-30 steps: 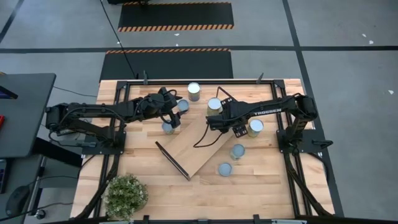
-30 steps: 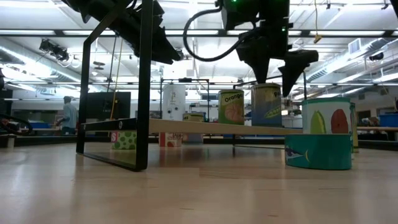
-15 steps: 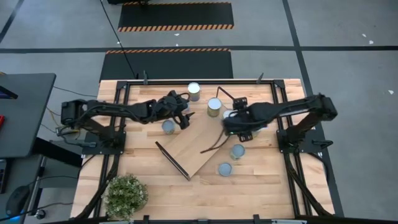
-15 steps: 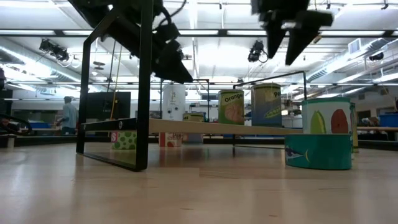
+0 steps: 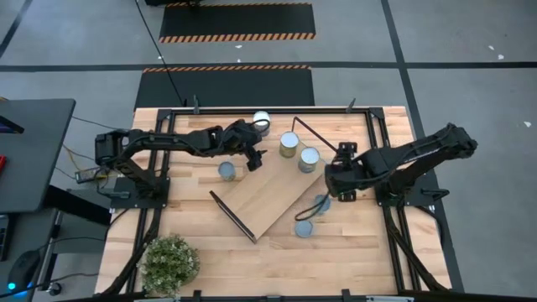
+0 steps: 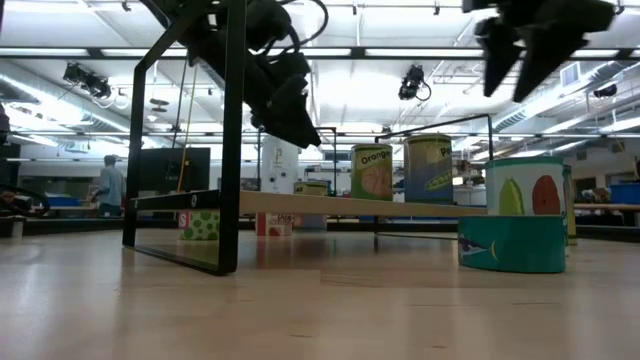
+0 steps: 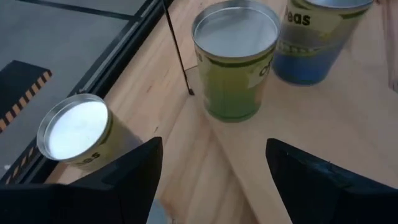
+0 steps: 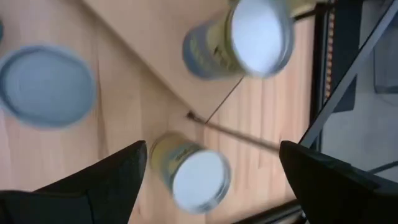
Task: Pick and place cans onto a shelf
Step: Put the yellow fruit can on the shelf
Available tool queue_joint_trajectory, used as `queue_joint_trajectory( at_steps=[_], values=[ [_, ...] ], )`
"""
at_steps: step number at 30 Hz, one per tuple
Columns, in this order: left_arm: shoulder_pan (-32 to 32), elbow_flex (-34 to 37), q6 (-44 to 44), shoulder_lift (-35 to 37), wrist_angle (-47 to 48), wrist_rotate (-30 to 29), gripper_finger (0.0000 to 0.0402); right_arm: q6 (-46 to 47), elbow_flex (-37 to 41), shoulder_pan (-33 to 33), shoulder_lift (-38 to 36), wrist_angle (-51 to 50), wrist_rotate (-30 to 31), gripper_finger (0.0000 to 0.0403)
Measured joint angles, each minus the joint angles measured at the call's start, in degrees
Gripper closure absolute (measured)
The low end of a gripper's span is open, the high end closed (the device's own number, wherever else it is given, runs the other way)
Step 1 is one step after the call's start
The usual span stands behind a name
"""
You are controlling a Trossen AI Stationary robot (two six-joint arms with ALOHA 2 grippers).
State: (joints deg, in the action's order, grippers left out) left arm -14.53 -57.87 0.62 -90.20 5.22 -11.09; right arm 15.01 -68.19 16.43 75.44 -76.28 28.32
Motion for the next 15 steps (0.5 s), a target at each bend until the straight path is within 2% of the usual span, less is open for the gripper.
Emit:
queue_joint_trajectory(
  at_steps=[8, 15],
  values=[
    [-0.25, 0.00, 0.00, 0.29, 1.30, 0.12, 0.0111, 7.29, 8.62, -0.09, -5.46, 0.79, -2.95, 0.0028],
    [0.66, 0.00, 0.07, 0.29, 2.64, 0.55, 0.0111, 5.61, 14.77, -3.80, -9.63, 3.39, -4.93, 0.0023]
  ],
)
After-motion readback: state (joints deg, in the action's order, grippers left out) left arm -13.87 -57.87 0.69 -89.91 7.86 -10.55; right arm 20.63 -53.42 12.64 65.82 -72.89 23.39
